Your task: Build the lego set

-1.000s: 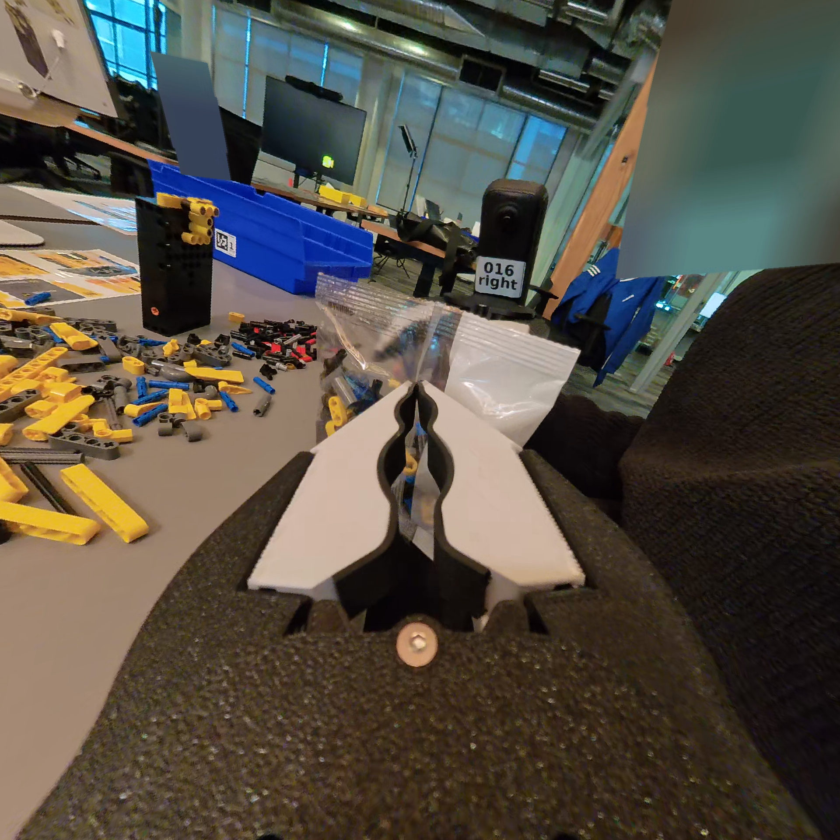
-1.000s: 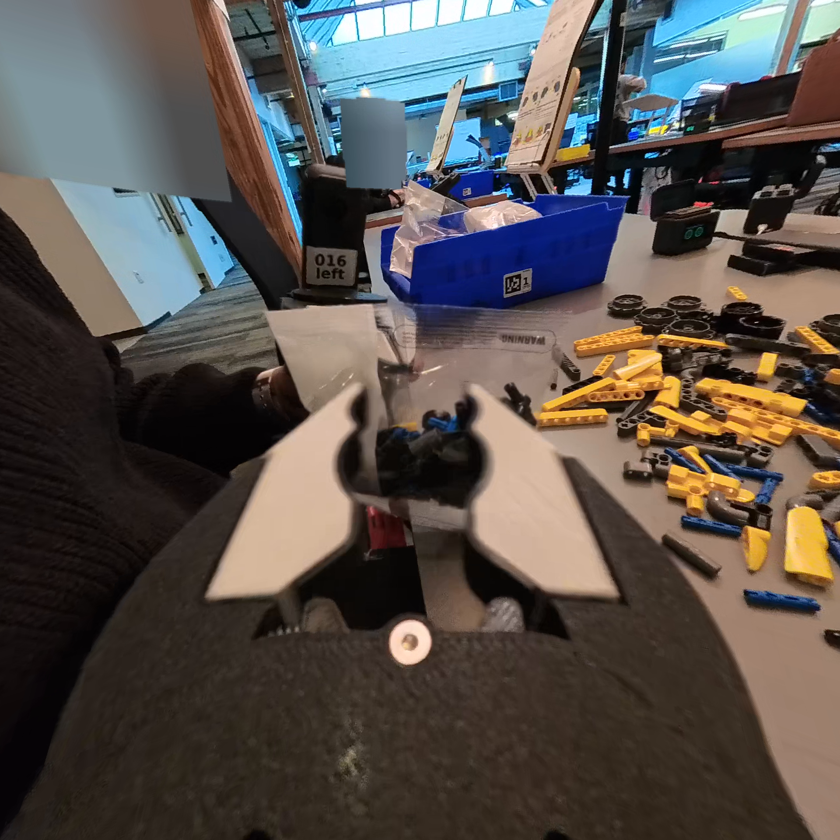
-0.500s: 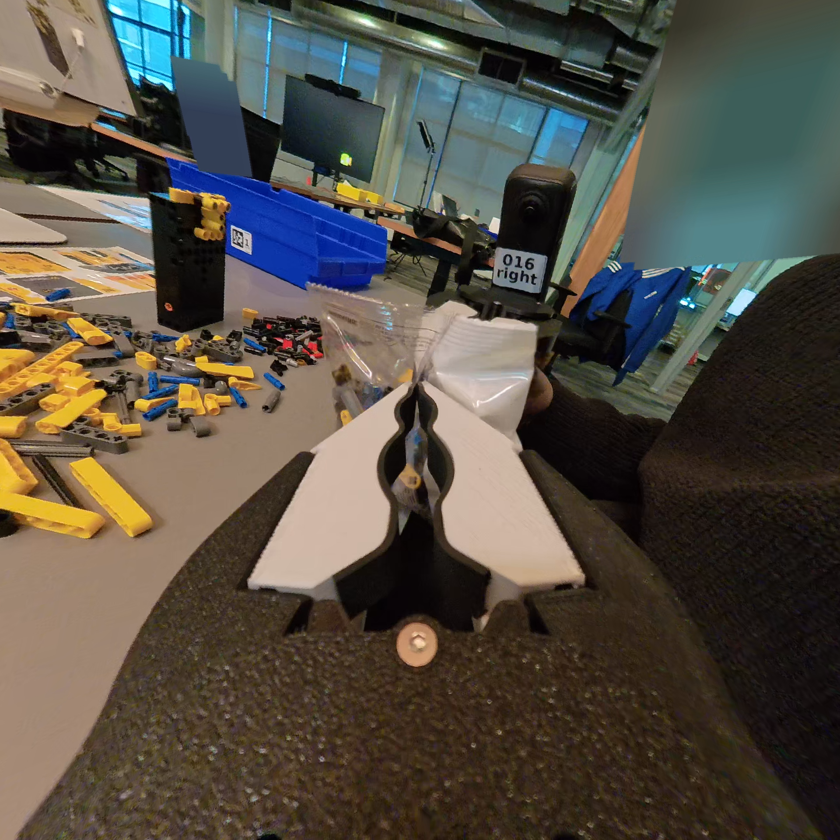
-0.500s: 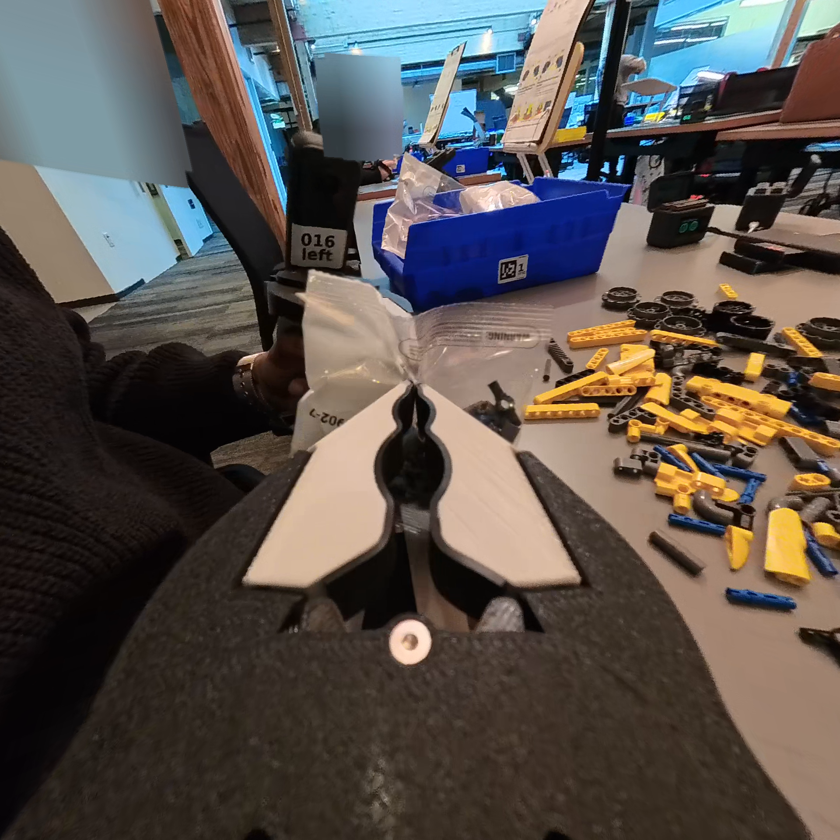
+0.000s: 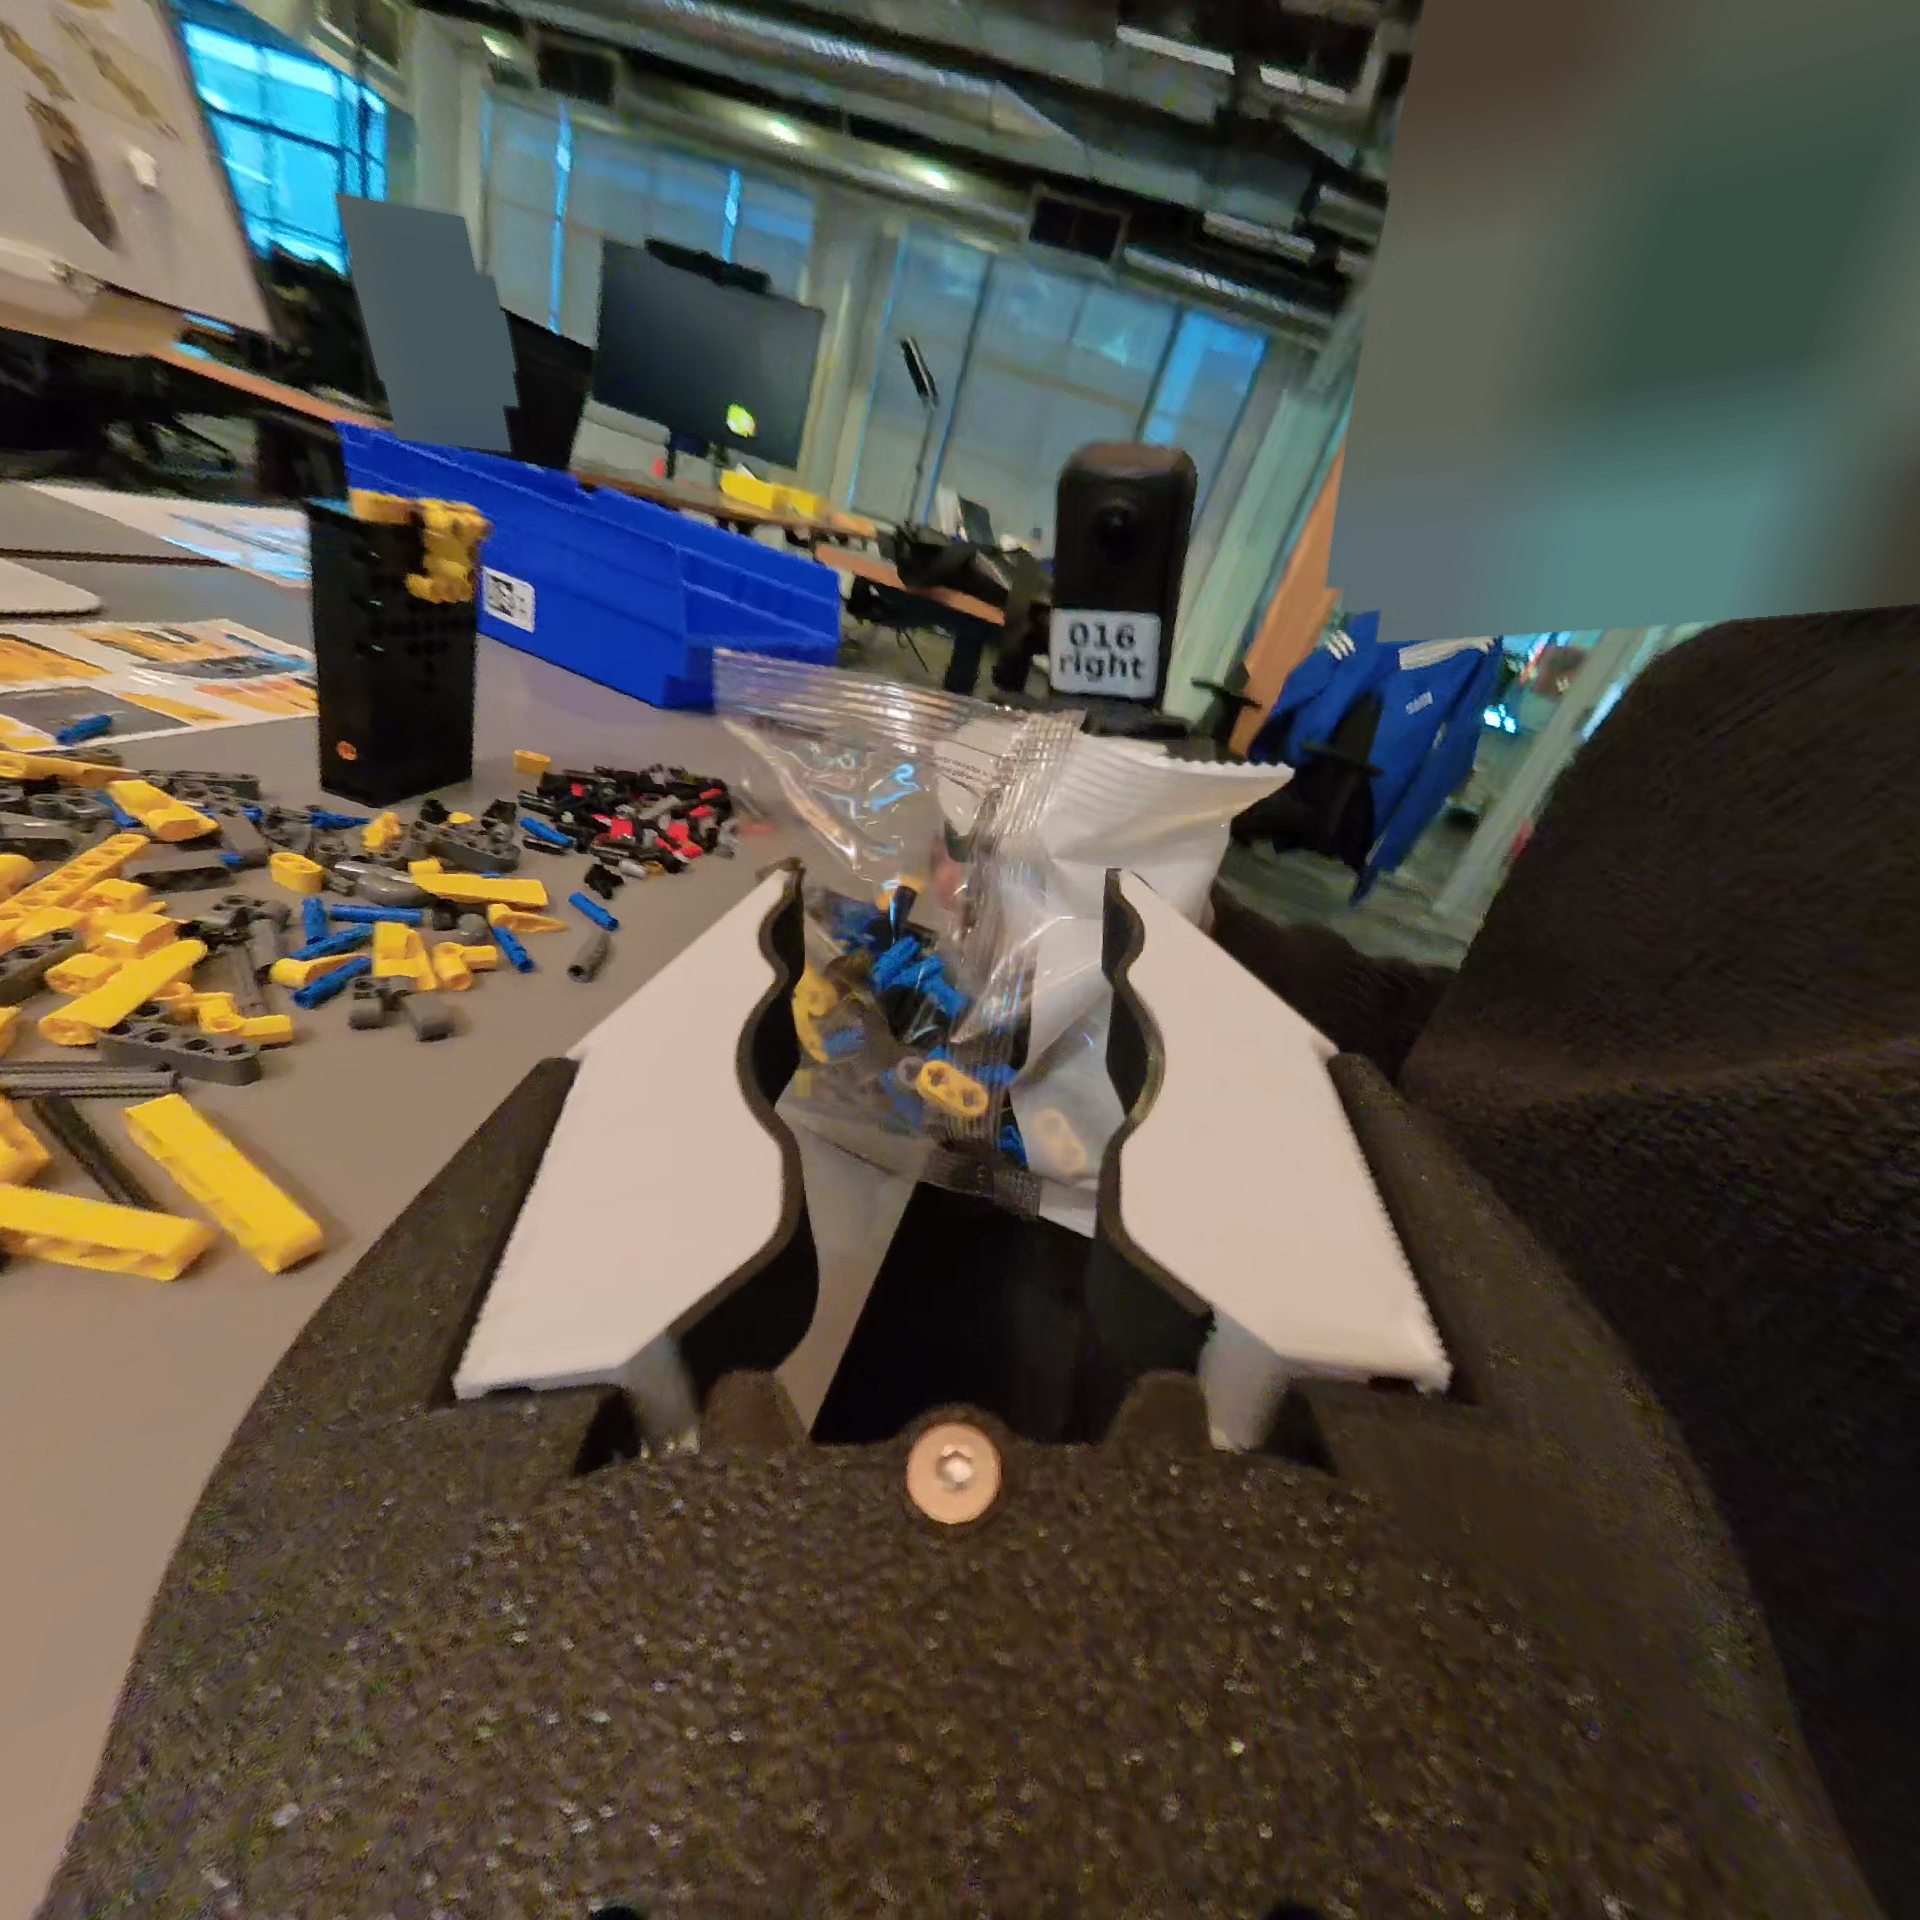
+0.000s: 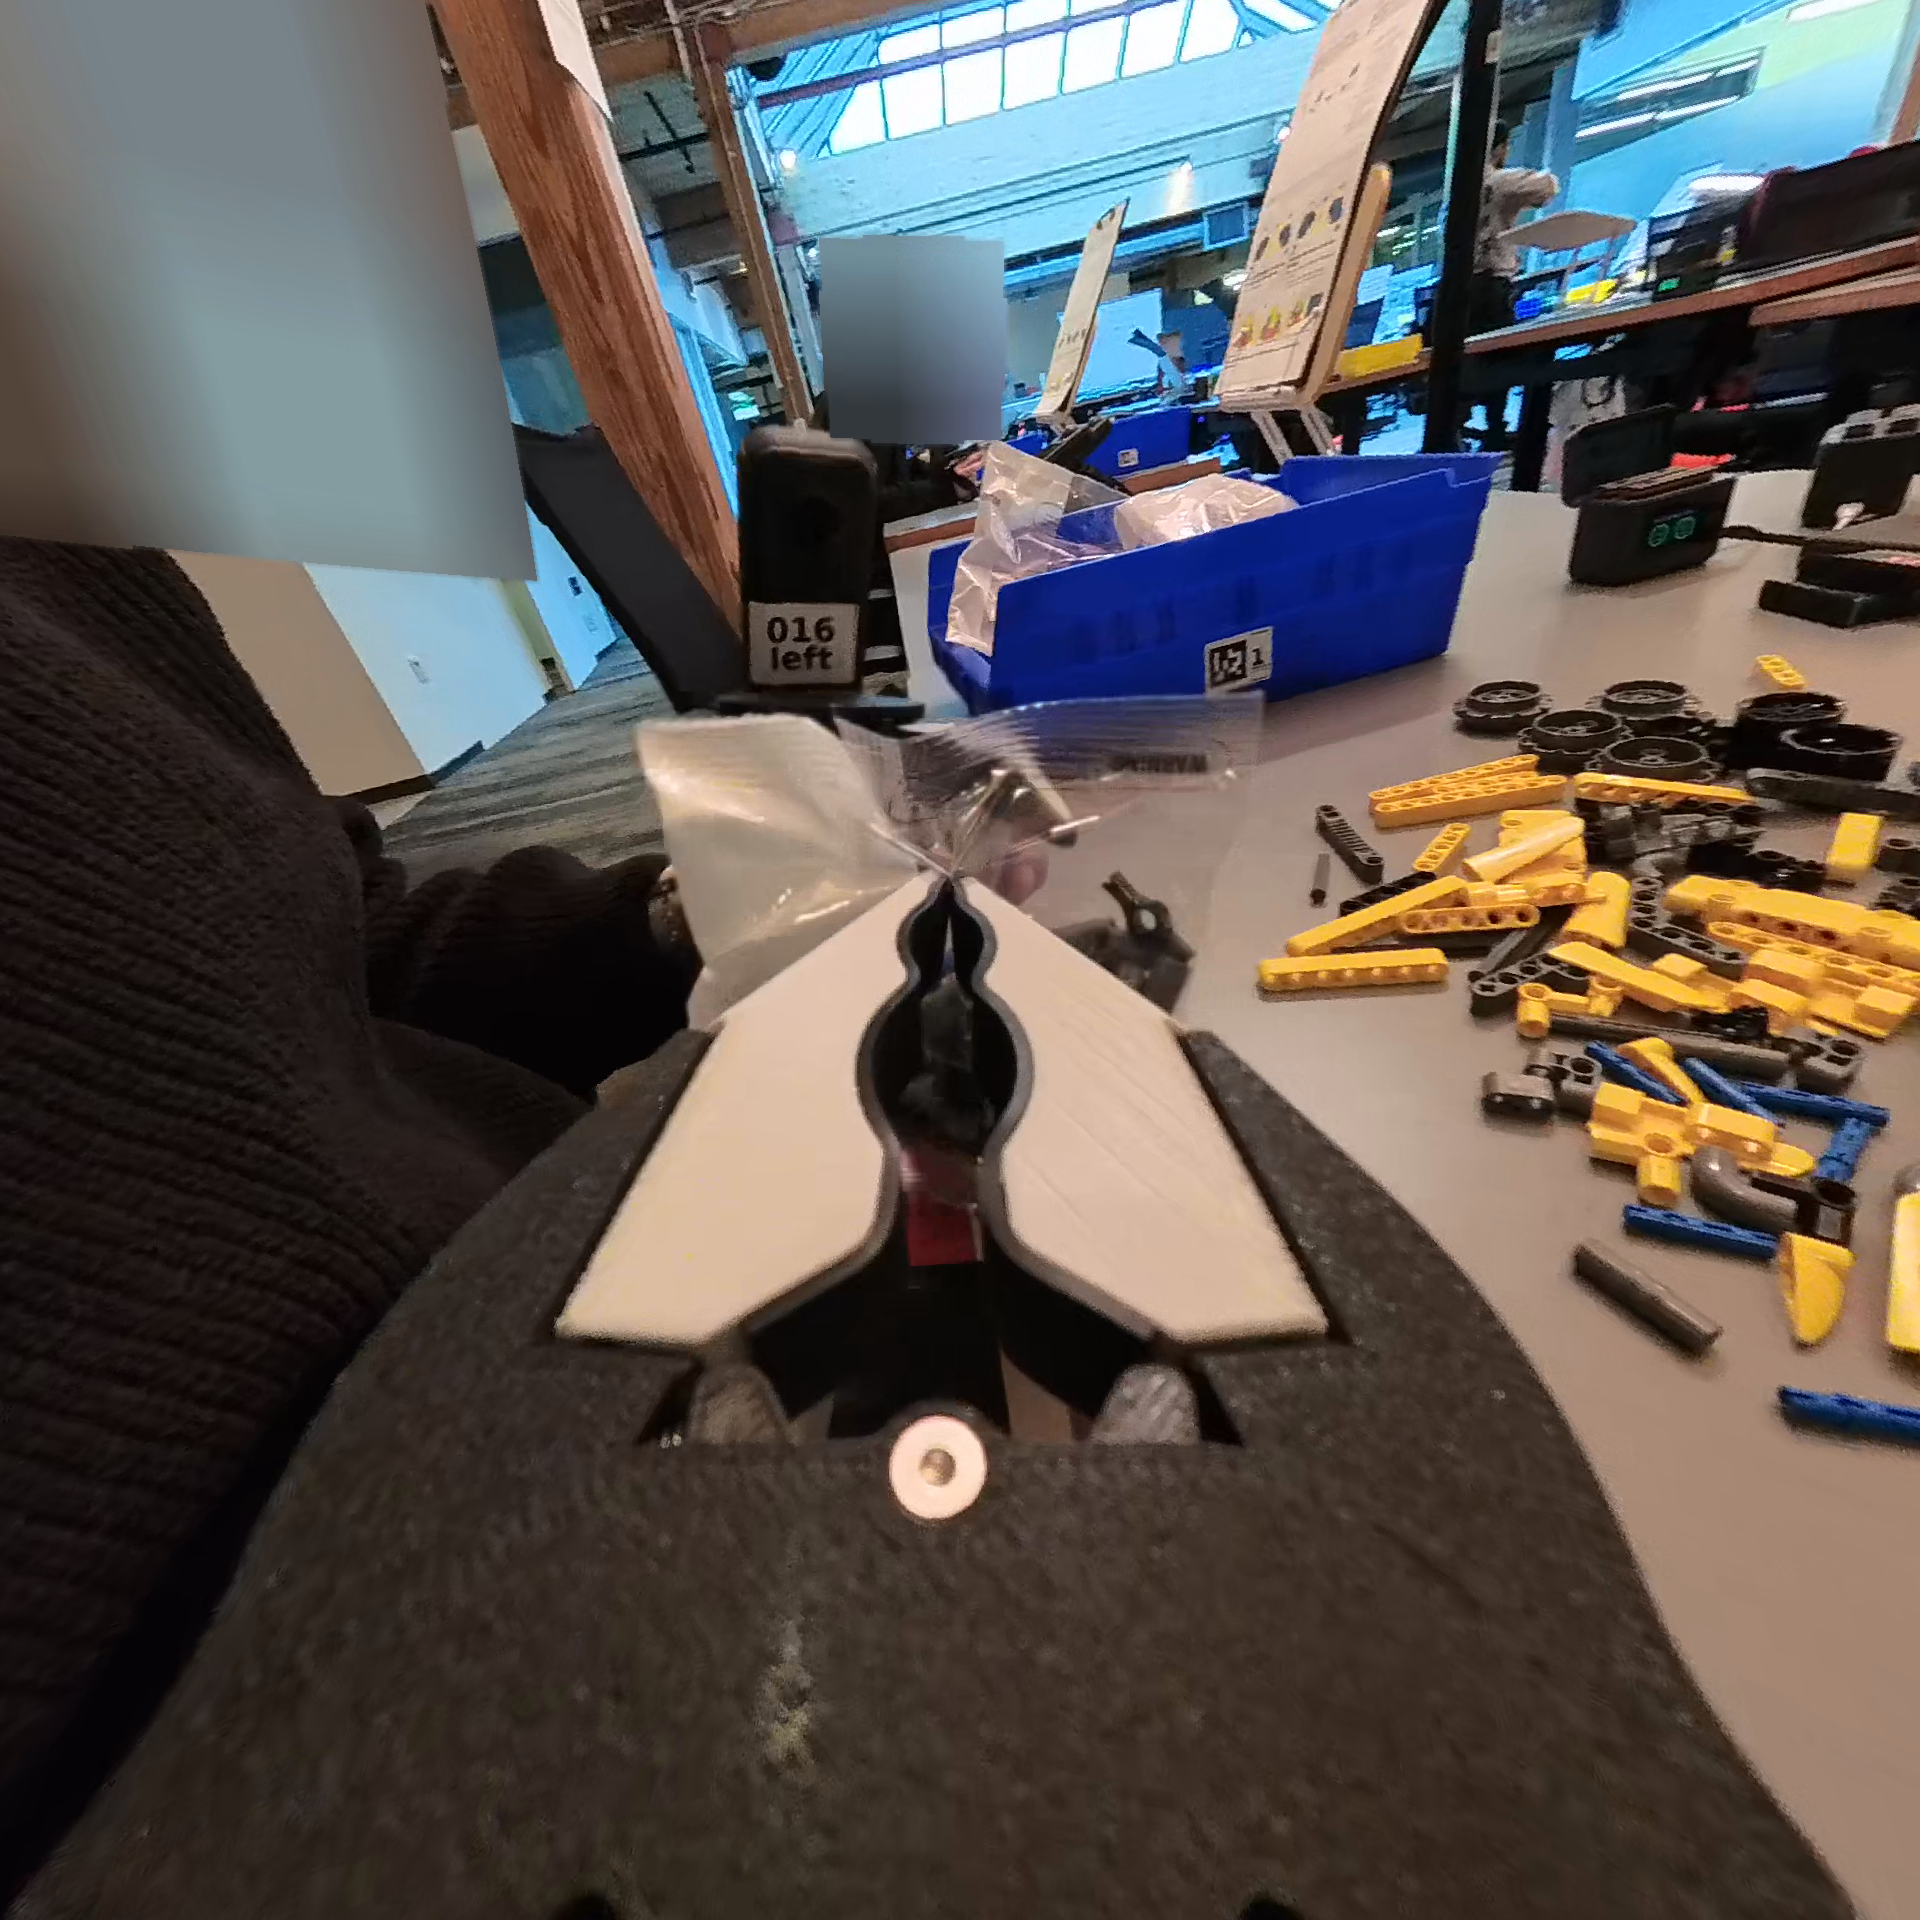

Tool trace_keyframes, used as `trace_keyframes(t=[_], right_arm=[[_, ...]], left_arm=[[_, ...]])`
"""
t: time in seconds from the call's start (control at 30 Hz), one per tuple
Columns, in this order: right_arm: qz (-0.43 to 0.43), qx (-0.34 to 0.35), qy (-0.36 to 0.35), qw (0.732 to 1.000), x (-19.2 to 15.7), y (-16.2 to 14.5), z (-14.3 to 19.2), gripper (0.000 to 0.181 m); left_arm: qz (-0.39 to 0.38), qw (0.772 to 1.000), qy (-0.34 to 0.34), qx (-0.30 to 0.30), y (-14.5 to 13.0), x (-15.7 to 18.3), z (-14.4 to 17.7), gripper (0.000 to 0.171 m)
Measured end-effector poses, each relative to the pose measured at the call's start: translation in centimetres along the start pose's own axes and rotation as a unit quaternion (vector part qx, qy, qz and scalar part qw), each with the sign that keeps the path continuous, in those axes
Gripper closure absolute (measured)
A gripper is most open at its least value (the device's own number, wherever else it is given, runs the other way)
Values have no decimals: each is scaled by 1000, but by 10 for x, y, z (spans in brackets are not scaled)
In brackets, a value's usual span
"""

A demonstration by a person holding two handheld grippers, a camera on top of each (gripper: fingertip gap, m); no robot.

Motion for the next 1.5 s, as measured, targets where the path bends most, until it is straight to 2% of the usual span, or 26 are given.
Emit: trace_keyframes(t=[0.13, 0.23, 0.3, 0.47, 0.67, 0.83, 0.97, 1.07, 1.37, 1.5], right_arm=[[1, -9, 20, 1000, -3, -1, -5, 181], [-13, -10, 17, 1000, 0, 0, -5, 181], [-16, -18, 9, 1000, 1, 0, -8, 181], [-38, 21, 19, 999, 1, 8, -7, 181], [-102, 83, 21, 991, 6, 17, -7, 181], [-188, 157, 65, 967, 14, 18, 0, 181], [-222, 191, 46, 955, 22, 15, 1, 181], [-251, 210, 21, 945, 29, 11, 5, 181], [-265, 165, -86, 946, 42, -3, 12, 181], [-239, 149, -117, 952, 42, -3, 14, 181]], left_arm=[[-15, 999, -26, -35, 0, 4, -7, 121], [7, 998, -48, -33, 2, 5, -9, 141], [5, 999, -29, -27, 2, 4, -12, 155], [17, 1000, -17, 4, 8, -2, -1, 170], [2, 999, 36, 31, 15, -2, 0, 171], [-21, 996, 78, 28, 24, 0, -7, 171], [9, 996, 81, 44, 21, -5, -12, 171], [7, 993, 115, 42, 21, -3, -21, 171], [-10, 977, 214, 14, 10, -1, -43, 171], [7, 978, 208, 20, 8, -4, -45, 171]])
Point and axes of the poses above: each gripper's, where its closed fingertips meet, z back along the fingers, y out of its top, x = y × z across the jaws, the point moved 7 cm from there along z, back along the fingers, and after that the axes turned 12 degrees about -x, right-handed, at the moved point
